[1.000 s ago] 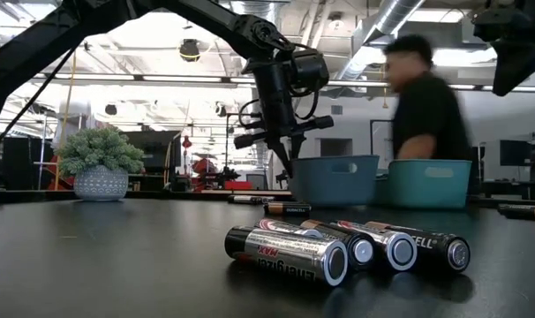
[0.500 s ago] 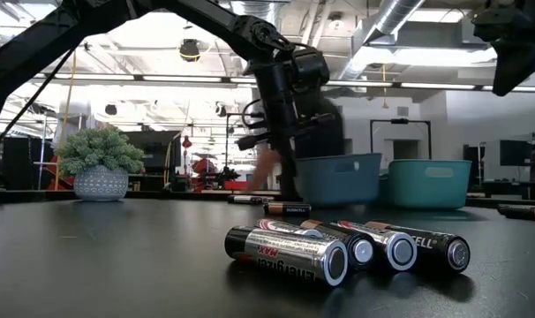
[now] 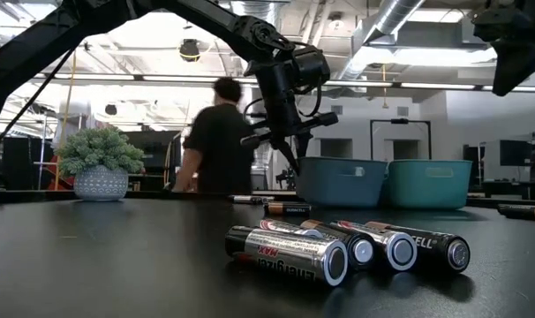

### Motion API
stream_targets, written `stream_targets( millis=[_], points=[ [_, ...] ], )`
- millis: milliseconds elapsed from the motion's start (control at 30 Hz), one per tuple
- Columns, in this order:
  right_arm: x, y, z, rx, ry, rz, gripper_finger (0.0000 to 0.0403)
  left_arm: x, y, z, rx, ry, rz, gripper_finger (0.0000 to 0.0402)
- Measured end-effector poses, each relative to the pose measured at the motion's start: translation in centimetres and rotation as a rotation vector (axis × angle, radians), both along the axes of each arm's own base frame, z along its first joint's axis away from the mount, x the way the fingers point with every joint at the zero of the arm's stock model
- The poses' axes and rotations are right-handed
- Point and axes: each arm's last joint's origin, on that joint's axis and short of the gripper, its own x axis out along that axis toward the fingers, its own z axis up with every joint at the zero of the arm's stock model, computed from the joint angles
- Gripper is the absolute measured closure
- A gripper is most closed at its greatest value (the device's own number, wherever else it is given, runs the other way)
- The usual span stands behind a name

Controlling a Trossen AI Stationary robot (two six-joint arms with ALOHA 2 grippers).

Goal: Sort batteries
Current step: Prepare the bins

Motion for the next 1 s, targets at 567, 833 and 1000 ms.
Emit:
stream_targets(
  millis=[567,833,1000],
  points=[
    [0.0,0.0,0.0,0.0,0.001,0.002,0.034,-0.03,0.02,0.02,0.026,0.02,-0.04,0.0377],
    [0.0,0.0,0.0,-0.001,0.001,0.002,0.034,-0.04,0.04,0.03,0.045,0.034,-0.061,0.0371],
    [0.0,0.0,0.0,0.0,0.001,0.002,0.034,-0.05,0.04,0.1,0.047,0.031,-0.057,0.0353]
  ],
)
